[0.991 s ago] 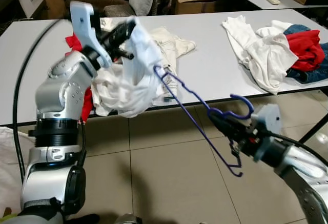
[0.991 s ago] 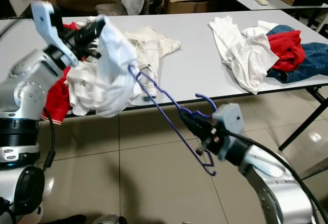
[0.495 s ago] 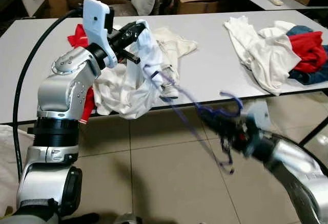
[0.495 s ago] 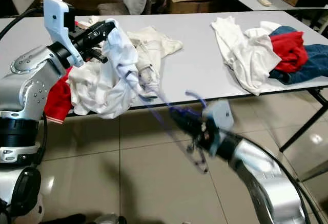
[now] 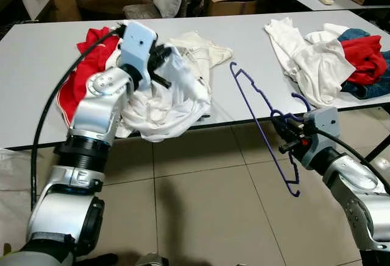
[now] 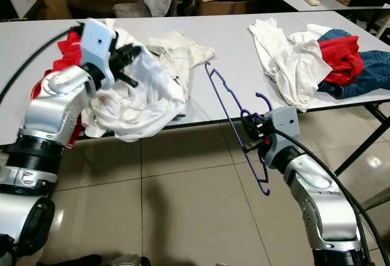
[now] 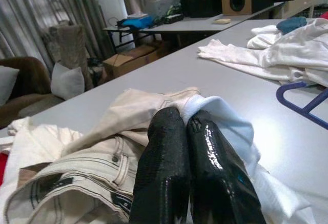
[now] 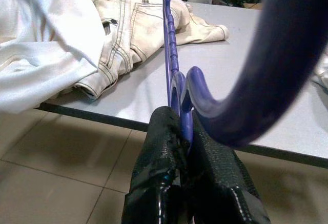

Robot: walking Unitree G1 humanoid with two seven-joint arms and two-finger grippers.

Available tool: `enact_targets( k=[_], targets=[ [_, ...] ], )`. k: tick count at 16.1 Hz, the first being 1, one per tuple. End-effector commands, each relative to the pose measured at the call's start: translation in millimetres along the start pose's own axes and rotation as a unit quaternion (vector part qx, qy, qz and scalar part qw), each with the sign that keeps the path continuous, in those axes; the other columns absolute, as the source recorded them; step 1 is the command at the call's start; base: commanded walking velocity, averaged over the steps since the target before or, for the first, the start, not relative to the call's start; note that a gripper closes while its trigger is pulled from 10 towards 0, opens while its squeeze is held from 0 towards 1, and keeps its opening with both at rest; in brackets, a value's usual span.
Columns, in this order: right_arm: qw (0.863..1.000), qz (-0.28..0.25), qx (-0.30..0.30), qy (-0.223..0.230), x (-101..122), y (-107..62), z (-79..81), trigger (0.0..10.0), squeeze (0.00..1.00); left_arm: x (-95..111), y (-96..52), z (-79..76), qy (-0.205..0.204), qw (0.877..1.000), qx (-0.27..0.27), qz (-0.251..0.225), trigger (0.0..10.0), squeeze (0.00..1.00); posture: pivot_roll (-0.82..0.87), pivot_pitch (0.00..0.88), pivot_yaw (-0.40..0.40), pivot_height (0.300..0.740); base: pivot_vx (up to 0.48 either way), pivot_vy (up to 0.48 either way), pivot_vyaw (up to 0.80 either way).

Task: Hang hanger

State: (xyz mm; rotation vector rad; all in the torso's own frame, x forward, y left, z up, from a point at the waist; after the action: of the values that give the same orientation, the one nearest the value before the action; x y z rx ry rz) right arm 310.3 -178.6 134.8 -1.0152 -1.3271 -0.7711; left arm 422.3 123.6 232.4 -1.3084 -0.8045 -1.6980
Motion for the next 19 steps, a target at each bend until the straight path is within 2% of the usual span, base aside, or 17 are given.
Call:
enact_targets(
  k=[1, 3, 4, 6, 7, 8, 9, 10, 12, 13, 14, 15, 17, 19],
  targets=[
    [0.999, -0.024, 0.027, -0.001, 9.9, -2.1, 10.5, 10.0, 0.0, -6.0, -1.1, -0.8, -0.001, 1.0, -0.004, 0.008, 10.0, 1.0, -0.09, 0.0, 0.001, 0.74, 0.0, 0.0, 0.0],
    [0.999, -0.031, 0.041, 0.001, 12.3, -3.4, 15.5, 10.0, 0.0, -8.9, -0.9, -0.7, 0.002, 1.0, -0.004, 0.012, 10.0, 1.0, -0.09, 0.0, 0.001, 0.74, 0.0, 0.0, 0.0],
    [0.997, -0.043, 0.065, 0.006, 16.6, -6.9, 23.2, 10.0, 0.0, -11.0, 0.1, 2.3, 0.004, 1.0, 0.006, 0.013, 10.0, 1.0, -0.09, 0.0, 0.001, 0.74, 0.0, 0.0, 0.0],
    [0.993, -0.061, 0.101, 0.009, 24.7, -13.9, 31.6, 10.0, 0.0, -14.2, 4.0, 6.1, -0.014, 1.0, 0.02, 0.012, 10.0, 1.0, -0.1, 0.0, 0.002, 0.74, 0.0, 0.0, 0.0],
    [0.988, -0.072, 0.133, 0.013, 30.6, -17.1, 42.3, 10.0, 0.0, -8.1, 8.9, -9.7, -0.078, 0.997, -0.018, -0.009, 10.0, 1.0, -0.1, 0.0, 0.001, 0.74, 0.0, 0.0, 0.0],
    [0.984, -0.069, 0.164, 0.015, 30.2, -19.2, 54.6, 10.0, 0.0, -4.4, 11.3, -17.3, -0.124, 0.992, -0.033, -0.019, 10.0, 1.0, -0.1, 0.0, 0.002, 0.74, 0.0, 0.0, 0.0],
    [0.983, -0.065, 0.173, 0.015, 28.9, -19.9, 58.1, 10.0, 0.0, -5.7, 11.9, -16.4, -0.123, 0.992, -0.028, -0.015, 10.0, 1.0, -0.1, 0.0, 0.001, 0.74, 0.0, 0.0, 0.0],
    [0.981, -0.05, 0.189, 0.016, 22.4, -22.3, 63.3, 10.0, 0.0, -10.7, 13.0, -5.1, -0.116, 0.993, 0.01, -0.006, 10.0, 1.0, -0.1, 0.0, 0.0, 0.74, 0.0, 0.0, 0.0],
    [0.982, -0.038, 0.187, 0.01, 17.6, -22.1, 62.0, 10.0, 0.0, -7.1, 14.1, -0.7, -0.118, 0.993, 0.021, -0.014, 10.0, 1.0, -0.1, 0.0, -0.001, 0.74, 0.0, 0.0, 0.0],
    [0.986, -0.028, 0.165, 0.011, 14.3, -17.7, 54.1, 10.0, 0.0, -1.1, 15.1, -1.0, -0.125, 0.992, 0.014, -0.026, 10.0, 1.0, -0.1, 0.0, -0.001, 0.74, 0.0, 0.0, 0.0],
    [0.991, -0.016, 0.13, -0.001, 10.2, -10.4, 42.7, 10.0, 0.0, 0.7, 14.1, 0.4, -0.118, 0.992, 0.01, -0.031, 10.0, 0.68, -0.1, 0.0, 0.0, 0.74, 0.0, 0.0, 0.0],
    [0.993, -0.012, 0.12, 0.001, 8.8, -7.9, 39.2, 10.0, 0.0, 0.1, 12.8, 1.3, -0.118, 0.992, 0.008, -0.03, 10.0, 0.0, -0.1, 0.0, 0.0, 0.74, 0.0, 0.0, 0.0],
    [0.995, -0.007, 0.102, 0.009, 7.2, -2.1, 32.1, 10.0, 0.0, -4.1, 7.7, 6.7, -0.127, 0.992, 0.0, -0.024, 10.0, 0.0, -0.1, 0.0, -0.002, 0.74, 0.0, 0.0, 0.0],
    [0.995, -0.009, 0.098, 0.014, 6.5, 2.2, 29.6, 10.0, 0.0, -9.4, 1.0, 13.5, -0.117, 0.993, 0.003, -0.013, 10.0, 0.0, -0.1, 0.0, -0.003, 0.74, 0.0, 0.0, 0.0]
  ],
)
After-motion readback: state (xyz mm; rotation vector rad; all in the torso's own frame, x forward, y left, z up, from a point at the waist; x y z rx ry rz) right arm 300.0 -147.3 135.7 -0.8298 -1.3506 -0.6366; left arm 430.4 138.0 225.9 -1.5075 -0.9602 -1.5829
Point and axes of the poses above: a point about 5 cm out from each wrist's last joint towards the gripper, its own y axis pointing out of the wrist towards the gripper, its own x axis along the axis of the wrist's last joint, z = x × y, the point moved 5 cm from there along y, pointing out of the wrist towards the gripper
